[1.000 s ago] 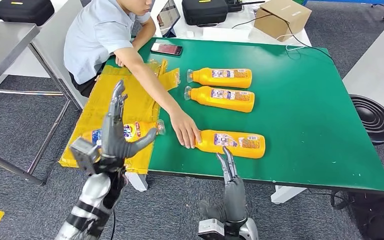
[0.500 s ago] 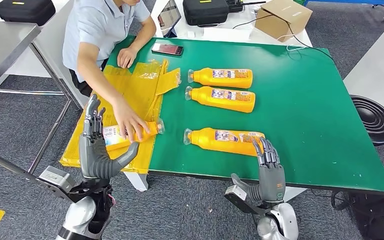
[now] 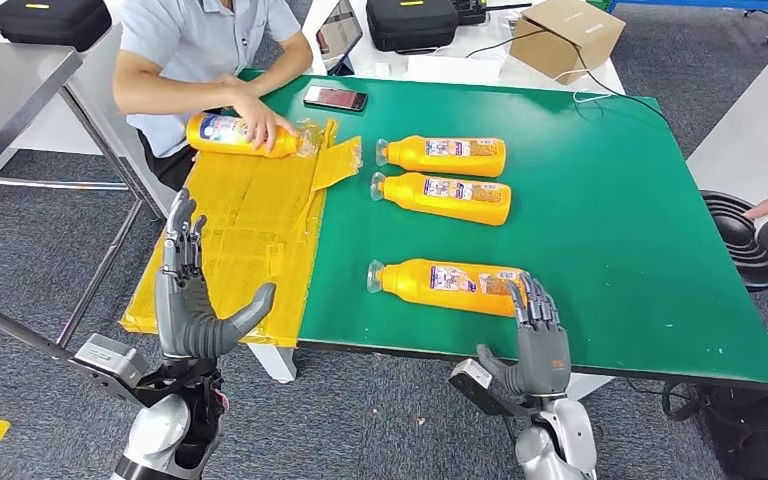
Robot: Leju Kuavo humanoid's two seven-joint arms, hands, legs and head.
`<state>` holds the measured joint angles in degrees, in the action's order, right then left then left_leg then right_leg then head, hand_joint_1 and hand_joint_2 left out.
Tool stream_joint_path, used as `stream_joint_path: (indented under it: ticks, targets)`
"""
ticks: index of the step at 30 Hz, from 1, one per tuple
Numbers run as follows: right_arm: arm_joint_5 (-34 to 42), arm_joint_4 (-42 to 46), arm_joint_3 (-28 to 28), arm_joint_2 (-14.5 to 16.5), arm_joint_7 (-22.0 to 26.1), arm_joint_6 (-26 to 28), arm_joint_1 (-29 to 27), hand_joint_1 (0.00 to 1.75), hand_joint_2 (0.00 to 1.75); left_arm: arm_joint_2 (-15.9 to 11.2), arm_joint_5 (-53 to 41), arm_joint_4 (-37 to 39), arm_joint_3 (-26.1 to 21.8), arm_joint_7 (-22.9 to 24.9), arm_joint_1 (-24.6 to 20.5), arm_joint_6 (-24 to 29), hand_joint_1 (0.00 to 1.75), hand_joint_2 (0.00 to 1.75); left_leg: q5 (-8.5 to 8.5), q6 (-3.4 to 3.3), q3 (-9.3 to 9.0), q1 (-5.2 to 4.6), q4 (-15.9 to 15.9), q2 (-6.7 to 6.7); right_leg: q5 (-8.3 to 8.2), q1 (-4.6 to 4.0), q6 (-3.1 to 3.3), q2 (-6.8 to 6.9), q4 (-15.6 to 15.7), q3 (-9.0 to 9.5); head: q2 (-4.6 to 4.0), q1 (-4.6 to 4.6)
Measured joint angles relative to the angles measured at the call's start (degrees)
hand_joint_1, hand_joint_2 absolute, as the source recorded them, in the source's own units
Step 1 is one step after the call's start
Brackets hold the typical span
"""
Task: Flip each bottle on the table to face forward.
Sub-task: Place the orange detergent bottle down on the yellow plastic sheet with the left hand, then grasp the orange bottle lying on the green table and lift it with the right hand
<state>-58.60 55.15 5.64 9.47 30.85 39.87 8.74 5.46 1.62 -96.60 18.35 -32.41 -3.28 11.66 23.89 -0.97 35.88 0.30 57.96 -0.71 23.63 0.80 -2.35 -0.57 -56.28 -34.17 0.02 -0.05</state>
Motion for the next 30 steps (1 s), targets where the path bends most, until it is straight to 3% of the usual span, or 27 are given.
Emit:
stream_joint_path:
  ticks: [13, 18, 24, 30]
  targets:
    - [-7.4, -23.1, -3.1, -3.2, -11.4, -0.1, 17.0, 0.0, 1.75, 1.1, 2.8, 4.8, 3.6, 1.8, -7.3, -2.1, 0.0, 1.75, -0.06, -0.02, -0.01, 0.0, 0.0, 0.03, -0.06, 0.0, -0.03, 0.0, 0.0, -0.01, 0.0, -0.01]
    - [-9.4, -28.3, -5.5, -3.5, -14.2, 0.0, 20.1, 0.0, 1.75, 1.7, 4.3, 7.0, 4.7, 2.4, -9.1, -2.6, 0.0, 1.75, -0.04, -0.02, 0.0, 0.0, 0.0, 0.05, -0.04, -0.01, -0.04, -0.01, 0.0, -0.02, 0.0, -0.01]
    - [-12.3, -30.7, -8.2, -4.1, -21.9, -0.4, 22.0, 0.0, 1.75, 2.0, 9.0, 8.5, 5.2, 5.4, -10.0, -4.9, 0.0, 1.75, -0.04, -0.02, -0.01, 0.0, 0.0, 0.06, -0.03, 0.0, -0.04, -0.02, 0.0, -0.02, 0.0, -0.01]
    - [-13.2, -32.5, -9.2, -4.7, -29.6, -6.2, 24.3, 0.0, 1.75, 2.4, 11.9, 9.5, 5.3, 7.7, -10.2, -5.6, 0.0, 1.75, -0.05, -0.02, -0.16, 0.0, 0.0, 0.04, -0.04, 0.0, -0.04, -0.01, 0.0, 0.12, -0.01, 0.0]
